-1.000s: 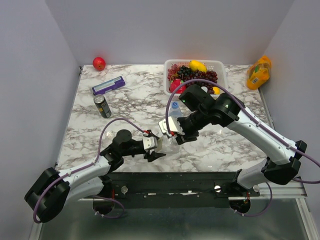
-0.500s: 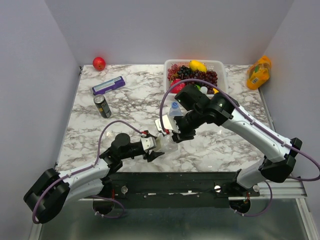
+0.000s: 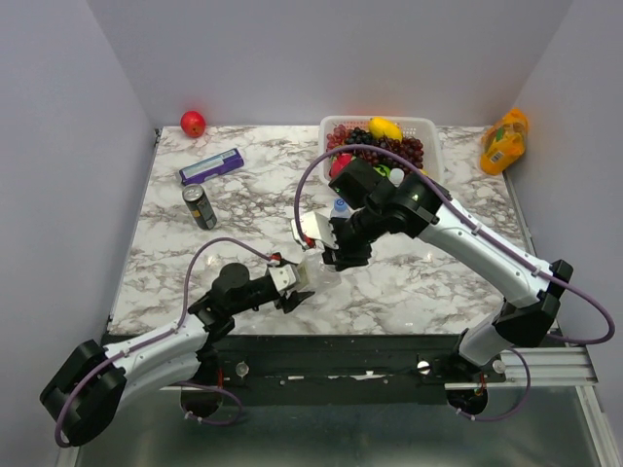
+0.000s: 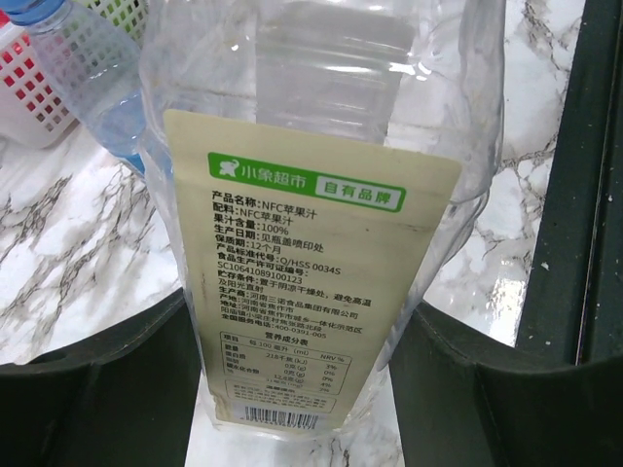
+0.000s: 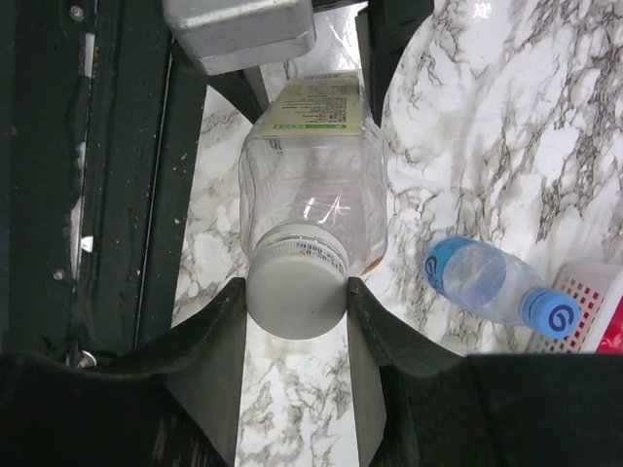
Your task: Screw on the bottle caps
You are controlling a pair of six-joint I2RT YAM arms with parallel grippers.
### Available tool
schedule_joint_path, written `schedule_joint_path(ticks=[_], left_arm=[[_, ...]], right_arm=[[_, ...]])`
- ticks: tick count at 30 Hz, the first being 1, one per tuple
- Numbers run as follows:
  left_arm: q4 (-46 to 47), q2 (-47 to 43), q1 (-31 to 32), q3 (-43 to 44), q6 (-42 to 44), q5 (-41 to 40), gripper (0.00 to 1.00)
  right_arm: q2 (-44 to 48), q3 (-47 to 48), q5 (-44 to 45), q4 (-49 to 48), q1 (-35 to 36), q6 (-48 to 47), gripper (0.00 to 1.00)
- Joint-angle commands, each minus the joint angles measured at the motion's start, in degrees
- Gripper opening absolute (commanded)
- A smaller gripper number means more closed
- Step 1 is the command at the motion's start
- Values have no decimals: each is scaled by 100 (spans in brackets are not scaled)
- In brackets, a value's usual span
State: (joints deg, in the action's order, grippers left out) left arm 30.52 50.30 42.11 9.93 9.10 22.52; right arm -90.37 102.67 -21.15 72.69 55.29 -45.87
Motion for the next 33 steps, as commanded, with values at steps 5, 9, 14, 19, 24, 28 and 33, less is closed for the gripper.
schedule_joint_path(ticks=[5,9,14,19,24,28,33], left_arm=[[1035,-680,-45,70,-216,-477,0],[1157,-601,-45,96,-260,-425,0],[1333,-408,-45,123,-418,-433,0],[1421,-267,-54,79,-418,-424,0],[1535,-153,-54,-44,-400,-494,0],[1816,84,-53,-167,-401,-574,0],[1931,243,-54,-202,-470,-547,0]], right_arm=[[-95,-169,102,958,-158,1062,36],[-192,-11,137,958,-176,1194,38],[-358,218,216,1098,-176,1256,38],[-499,332,374,1186,-176,1816,38],[-587,262,515,1292,-167,2231,38],[-614,174,585,1380,-176,2424,38],[-614,69,594,1380,-176,2460,43]])
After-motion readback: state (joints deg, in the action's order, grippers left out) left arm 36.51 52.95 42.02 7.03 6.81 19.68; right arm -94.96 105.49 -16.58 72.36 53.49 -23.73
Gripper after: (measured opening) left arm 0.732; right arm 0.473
